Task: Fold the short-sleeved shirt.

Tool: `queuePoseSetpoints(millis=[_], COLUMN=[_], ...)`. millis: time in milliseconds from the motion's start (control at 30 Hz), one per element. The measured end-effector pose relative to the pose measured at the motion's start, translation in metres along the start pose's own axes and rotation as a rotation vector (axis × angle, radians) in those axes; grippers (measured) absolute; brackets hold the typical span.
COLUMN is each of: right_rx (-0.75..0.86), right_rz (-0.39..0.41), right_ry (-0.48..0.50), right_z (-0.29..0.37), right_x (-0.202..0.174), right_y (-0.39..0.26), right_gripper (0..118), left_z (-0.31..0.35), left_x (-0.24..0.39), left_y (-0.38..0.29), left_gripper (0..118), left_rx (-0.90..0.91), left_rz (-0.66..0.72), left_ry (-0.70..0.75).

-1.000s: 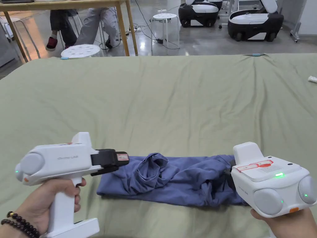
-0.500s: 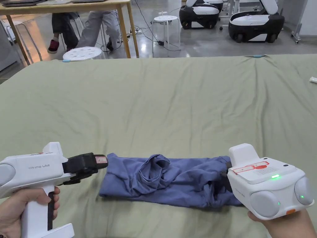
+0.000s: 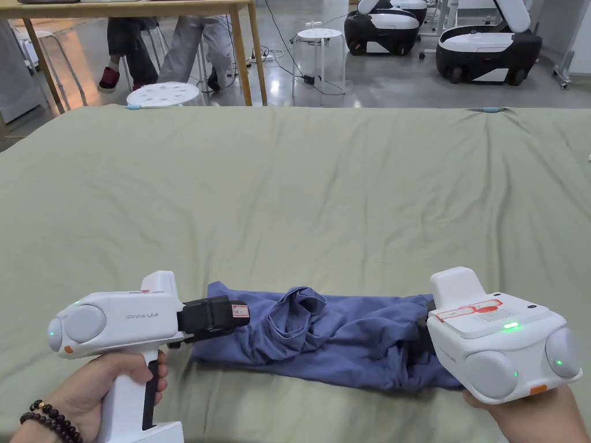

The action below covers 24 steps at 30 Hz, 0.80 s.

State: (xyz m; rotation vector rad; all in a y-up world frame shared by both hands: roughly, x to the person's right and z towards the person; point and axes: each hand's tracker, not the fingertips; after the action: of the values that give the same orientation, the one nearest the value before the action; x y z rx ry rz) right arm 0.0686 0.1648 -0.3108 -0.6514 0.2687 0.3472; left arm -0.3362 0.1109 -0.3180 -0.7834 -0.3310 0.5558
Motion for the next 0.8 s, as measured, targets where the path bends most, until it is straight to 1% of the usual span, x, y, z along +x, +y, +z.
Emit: queuePoseSetpoints(millis=[33, 67, 100, 133, 200, 300, 333, 367, 400, 433, 467, 500, 533, 633, 667, 800], right_rx=[-0.001, -0.002, -0.005, -0.006, -0.006, -0.004, -0.005, -0.006, -0.007, -0.008, -0.009, -0.009, -0.009, -0.005, -0.004, 0.002], right_rz=[-0.003, -0.004, -0.004, -0.006, -0.008, -0.008, -0.007, -0.006, -0.006, -0.006, -0.006, -0.006, -0.004, -0.004, -0.004, -0.005], right_ry=[-0.003, -0.004, -0.004, -0.004, 0.001, 0.005, 0.006, 0.007, 0.008, 0.010, 0.010, 0.010, 0.010, 0.013, 0.012, 0.011], right_z=[-0.002, -0.003, -0.003, -0.003, -0.003, -0.001, -0.001, -0.001, -0.001, -0.001, -0.001, -0.001, -0.001, 0.000, 0.001, 0.003], right_x=[0.001, 0.001, 0.001, 0.001, 0.001, 0.000, 0.000, -0.001, -0.001, -0.001, -0.001, -0.001, -0.001, -0.001, -0.001, 0.001], right_y=[0.000, 0.000, 0.000, 0.000, 0.000, -0.001, -0.001, -0.001, -0.002, -0.002, -0.002, -0.002, -0.002, -0.001, -0.001, 0.000], right_gripper=[0, 0, 0, 0, 0, 0, 0, 0, 0, 0, 0, 0, 0, 0, 0, 0], left_z=[0.001, 0.001, 0.000, -0.004, -0.008, -0.008, -0.007, -0.006, -0.005, -0.002, 0.001, 0.006, 0.014, 0.024, 0.024, 0.039], left_x=[0.001, 0.004, 0.008, 0.005, 0.002, 0.003, 0.005, 0.008, -0.001, -0.002, -0.006, -0.011, -0.005, 0.003, -0.006, -0.009], left_y=[0.000, 0.000, -0.001, 0.000, -0.002, -0.004, -0.005, -0.005, -0.002, -0.002, -0.001, 0.001, 0.002, 0.001, 0.004, 0.011], left_gripper=[85, 73, 73, 73, 73, 72, 63, 46, 27, 17, 16, 15, 14, 13, 13, 13], left_rx=[0.007, 0.006, 0.013, -0.005, -0.011, -0.012, -0.011, -0.009, -0.010, -0.012, -0.002, 0.003, 0.022, 0.033, 0.038, 0.067], left_rz=[-0.005, 0.017, -0.005, -0.038, -0.035, 0.016, 0.012, -0.002, -0.049, -0.079, -0.053, 0.007, 0.015, -0.048, -0.055, -0.061], left_ry=[-0.022, -0.100, 0.010, 0.020, 0.001, -0.014, -0.015, -0.003, 0.070, 0.117, 0.088, 0.024, 0.015, 0.007, 0.005, 0.040])
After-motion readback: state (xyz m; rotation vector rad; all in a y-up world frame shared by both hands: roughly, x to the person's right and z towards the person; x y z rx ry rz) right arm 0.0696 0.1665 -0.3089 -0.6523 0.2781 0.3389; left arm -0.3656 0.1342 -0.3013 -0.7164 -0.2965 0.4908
